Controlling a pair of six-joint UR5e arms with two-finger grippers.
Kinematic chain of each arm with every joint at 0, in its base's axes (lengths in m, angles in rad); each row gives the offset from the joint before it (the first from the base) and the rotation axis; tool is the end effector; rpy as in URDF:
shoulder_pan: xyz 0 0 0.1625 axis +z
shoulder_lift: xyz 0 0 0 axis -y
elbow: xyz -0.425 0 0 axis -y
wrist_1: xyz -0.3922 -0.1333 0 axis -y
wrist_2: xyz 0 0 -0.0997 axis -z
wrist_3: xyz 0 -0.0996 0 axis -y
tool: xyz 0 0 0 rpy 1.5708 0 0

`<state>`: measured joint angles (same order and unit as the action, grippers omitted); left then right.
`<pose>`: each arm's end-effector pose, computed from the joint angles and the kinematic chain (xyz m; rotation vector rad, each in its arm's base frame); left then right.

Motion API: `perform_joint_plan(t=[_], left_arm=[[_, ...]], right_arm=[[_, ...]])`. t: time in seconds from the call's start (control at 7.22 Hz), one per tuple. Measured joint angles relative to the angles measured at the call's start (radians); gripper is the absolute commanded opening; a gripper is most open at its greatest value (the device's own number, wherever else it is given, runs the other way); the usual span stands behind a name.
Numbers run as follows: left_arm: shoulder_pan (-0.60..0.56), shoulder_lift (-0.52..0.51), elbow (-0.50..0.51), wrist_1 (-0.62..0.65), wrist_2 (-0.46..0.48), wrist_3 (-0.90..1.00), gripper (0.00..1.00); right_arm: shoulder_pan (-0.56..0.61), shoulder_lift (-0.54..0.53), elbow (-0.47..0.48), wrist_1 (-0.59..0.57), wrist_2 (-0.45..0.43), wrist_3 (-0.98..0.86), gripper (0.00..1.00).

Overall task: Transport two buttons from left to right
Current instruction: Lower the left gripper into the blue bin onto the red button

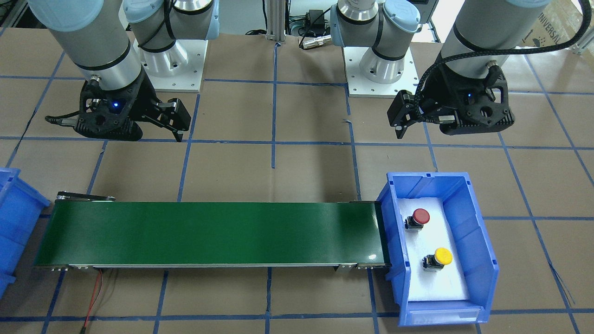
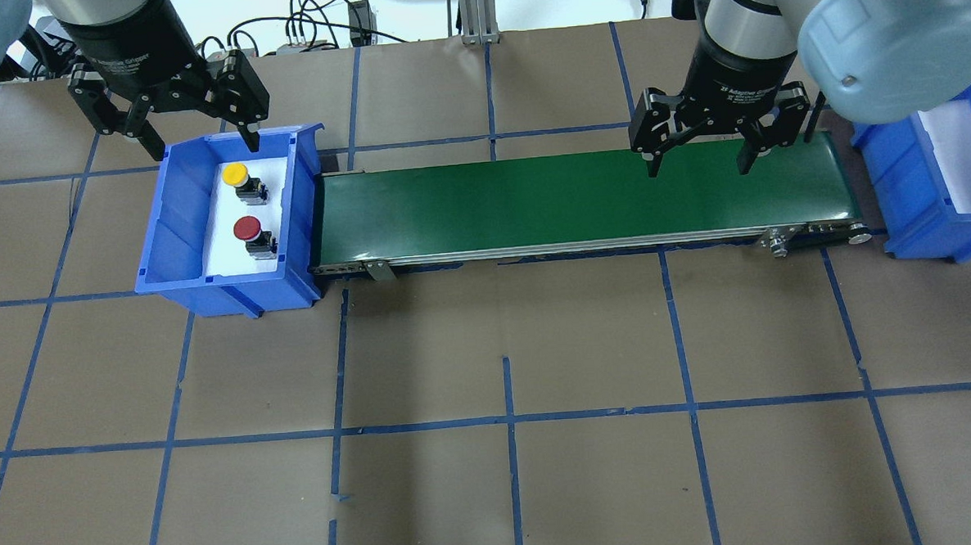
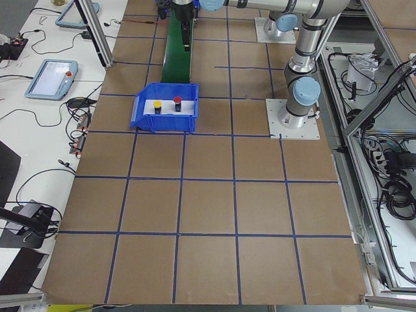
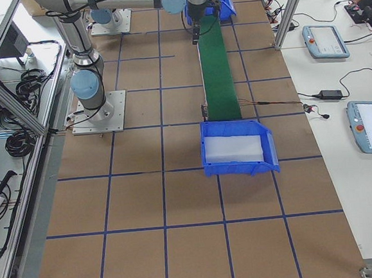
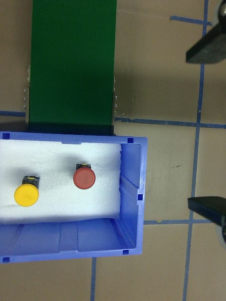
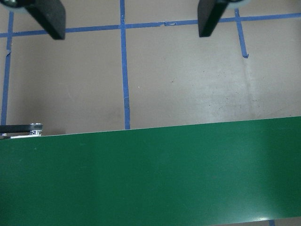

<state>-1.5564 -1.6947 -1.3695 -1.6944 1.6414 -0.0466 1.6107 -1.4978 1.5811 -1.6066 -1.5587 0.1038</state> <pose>-0.1185 -0.5403 0.5107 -0.0911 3.0681 0.0692 0.1550 -0.5109 0.4495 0.1005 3.1304 0.0756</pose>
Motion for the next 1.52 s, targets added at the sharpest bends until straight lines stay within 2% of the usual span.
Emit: perform_joint_plan(t=[0.28,0.69,0.97,1.25,1.52], left_arm=[[0.019,-0.012,-0.001,0.004,0.000,0.000,1.00],[0.151,-0.063,-0.019,0.029,0.003,0.072,1.00],[0.188,-0.131,-0.059,0.148,-0.006,0.106,1.00],[0.198,-0.215,-0.087,0.246,-0.077,0.121,1.00],[0.202,-0.279,-0.138,0.345,-0.106,0.119,1.00]], right_arm=[[0.000,0.002,0.000,0.000,0.001,0.000,1.00],[0.003,0.002,0.000,-0.001,0.000,0.000,1.00],[0.004,0.001,-0.002,-0.002,0.000,0.000,1.00],[0.004,0.001,-0.002,-0.006,-0.004,-0.003,1.00],[0.004,0.001,-0.004,-0.017,-0.007,-0.001,1.00]])
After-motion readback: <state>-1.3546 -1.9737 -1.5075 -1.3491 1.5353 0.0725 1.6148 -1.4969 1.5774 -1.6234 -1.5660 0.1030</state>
